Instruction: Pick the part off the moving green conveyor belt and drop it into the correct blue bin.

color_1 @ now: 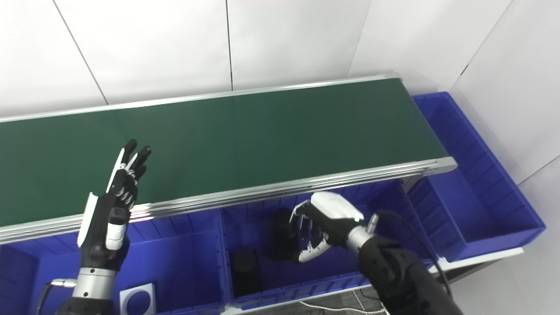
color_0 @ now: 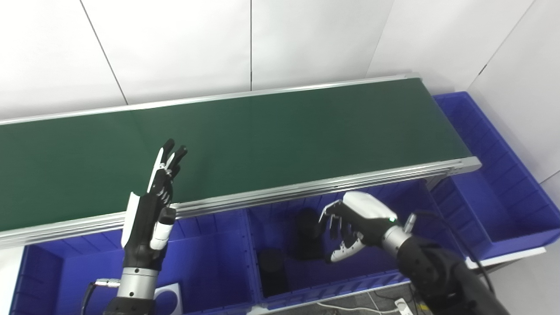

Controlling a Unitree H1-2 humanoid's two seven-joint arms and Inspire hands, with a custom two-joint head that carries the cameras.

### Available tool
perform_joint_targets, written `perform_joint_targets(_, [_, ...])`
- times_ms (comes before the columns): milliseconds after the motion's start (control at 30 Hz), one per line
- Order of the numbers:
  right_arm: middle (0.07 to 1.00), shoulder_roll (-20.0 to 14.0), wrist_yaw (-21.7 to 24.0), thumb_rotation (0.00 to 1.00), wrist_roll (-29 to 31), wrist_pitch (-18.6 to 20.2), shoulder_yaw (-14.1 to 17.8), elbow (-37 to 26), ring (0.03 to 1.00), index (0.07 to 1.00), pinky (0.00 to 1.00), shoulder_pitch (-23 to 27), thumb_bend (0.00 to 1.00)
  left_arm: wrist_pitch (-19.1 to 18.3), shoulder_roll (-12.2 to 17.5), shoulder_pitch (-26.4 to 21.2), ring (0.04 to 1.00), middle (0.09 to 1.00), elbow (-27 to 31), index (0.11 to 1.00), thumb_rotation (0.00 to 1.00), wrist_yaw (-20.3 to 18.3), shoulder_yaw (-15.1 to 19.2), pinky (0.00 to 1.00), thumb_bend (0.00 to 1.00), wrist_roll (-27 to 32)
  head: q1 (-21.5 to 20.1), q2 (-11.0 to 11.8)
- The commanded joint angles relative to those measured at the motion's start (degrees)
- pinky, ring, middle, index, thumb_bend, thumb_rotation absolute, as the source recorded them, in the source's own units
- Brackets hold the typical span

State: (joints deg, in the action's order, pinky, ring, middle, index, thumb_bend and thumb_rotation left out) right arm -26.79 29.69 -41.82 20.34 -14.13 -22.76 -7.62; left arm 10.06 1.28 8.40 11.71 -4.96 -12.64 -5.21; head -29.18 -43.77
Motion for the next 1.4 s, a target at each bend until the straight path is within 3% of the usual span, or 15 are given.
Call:
perform_joint_targets(0, [0.445, -1.1, 1.5, 0.0, 0.6, 0.9, 0.4, -3.7, 0.36, 0.539, 0.23, 0.5, 0.51, 1.2, -0.1, -0.9, 0.968, 0.935, 0.7, 1.0, 1.0, -0.1, 0.2, 0.95, 0.79, -0.1, 0.0, 0.1])
perform_joint_targets(167, [0.45, -1.5, 2.7, 0.0, 0.2, 0.5, 0.6, -4.2, 0.359, 0.542, 0.24, 0.8, 0.51, 1.1, -0.2, -0.9, 0.965, 0.933, 0.8, 1.0, 1.0, -0.2, 0.3, 0.95, 0.77, -0.3, 0.2, 0.1])
perform_joint_targets(333, [0.494, -1.5, 1.8, 0.0, -0.9, -0.6, 0.0, -2.1, 0.417, 0.485, 0.19, 0.6, 0.52, 1.4, -0.2, -0.8, 0.972, 0.942, 0.6, 1.0, 1.0, -0.4, 0.3, 0.94, 0.76, -0.2, 0.6, 0.2])
perform_joint_targets(400, [0.476, -1.6, 1.7, 0.0, -1.4, -1.0, -0.3, -1.8, 0.274, 0.484, 0.17, 0.5, 0.53, 1.2, -0.2, -0.7, 0.973, 0.942, 0.8, 1.0, 1.0, -0.3, 0.4, 0.94, 0.77, -0.3, 0.6, 0.3])
perform_joint_targets(667, [0.471, -1.4, 1.5, 0.0, -0.9, -1.0, -0.3, -2.1, 0.256, 0.483, 0.2, 0.6, 0.53, 1.6, -0.4, -0.8, 0.963, 0.935, 0.7, 1.0, 1.0, -0.3, 0.4, 0.94, 0.76, -0.5, 0.8, 0.2])
perform_joint_targets(733, [0.447, -1.3, 1.0, 0.0, 2.2, -2.7, 0.5, -2.6, 0.361, 0.523, 0.28, 0.6, 0.53, 1.5, -0.4, -0.8, 0.969, 0.935, 0.7, 1.0, 1.0, -0.3, 0.4, 0.95, 0.77, -0.5, 1.3, 0.2])
perform_joint_targets(767, [0.634, -1.4, 1.0, 0.23, 4.1, -3.6, 0.9, -3.0, 0.557, 0.665, 0.45, 0.5, 0.83, 1.5, -0.4, -0.7, 0.969, 0.937, 0.7, 1.0, 1.0, -0.2, 0.4, 0.96, 0.77, -0.7, 1.3, 0.2])
perform_joint_targets(833, [0.792, -1.4, 0.8, 0.41, 8.1, -5.3, 1.6, -3.7, 0.731, 0.782, 0.6, 0.5, 0.97, 1.5, -0.3, -0.7, 0.962, 0.937, 0.6, 1.0, 1.0, -0.2, 0.4, 0.94, 0.78, -0.8, 2.2, 0.4])
perform_joint_targets(967, [0.935, 0.6, -1.1, 0.58, 17.7, -9.4, 3.5, -4.3, 0.888, 0.89, 0.71, 0.7, 1.0, 1.3, -0.2, -0.3, 0.947, 0.934, 0.8, 1.0, 1.0, -0.3, 0.2, 0.88, 0.77, -1.1, 3.4, 0.7])
perform_joint_targets(1000, [0.972, 1.8, -1.8, 0.64, 21.1, -10.3, 4.2, -4.3, 0.954, 0.924, 0.81, 0.8, 1.0, 1.2, -0.1, -0.3, 0.944, 0.933, 0.9, 1.0, 1.0, -0.3, 0.2, 0.89, 0.78, -1.2, 3.8, 0.7])
perform_joint_targets(1167, [1.0, 8.6, -6.6, 0.73, 32.2, -17.1, 6.5, -2.9, 0.999, 0.972, 0.97, 0.7, 1.0, 2.1, 0.1, 0.0, 0.94, 0.933, 0.8, 1.0, 1.0, -0.6, 0.1, 0.87, 0.76, -0.9, 6.1, 0.9])
perform_joint_targets(1267, [1.0, 14.1, -10.0, 0.74, 36.3, -21.5, 6.7, 0.1, 1.0, 0.975, 0.98, 0.7, 1.0, 2.5, 0.2, 0.4, 0.938, 0.931, 0.6, 0.999, 1.0, -1.2, -0.1, 0.85, 0.74, 0.1, 9.3, 0.9])
perform_joint_targets(1367, [1.0, 18.2, -13.6, 0.79, 36.0, -27.4, 6.2, 4.2, 1.0, 0.991, 0.97, 0.8, 1.0, 3.2, 0.2, 0.8, 0.948, 0.935, 0.0, 1.0, 1.0, -1.2, -0.5, 0.89, 0.78, -1.0, 11.0, 1.1])
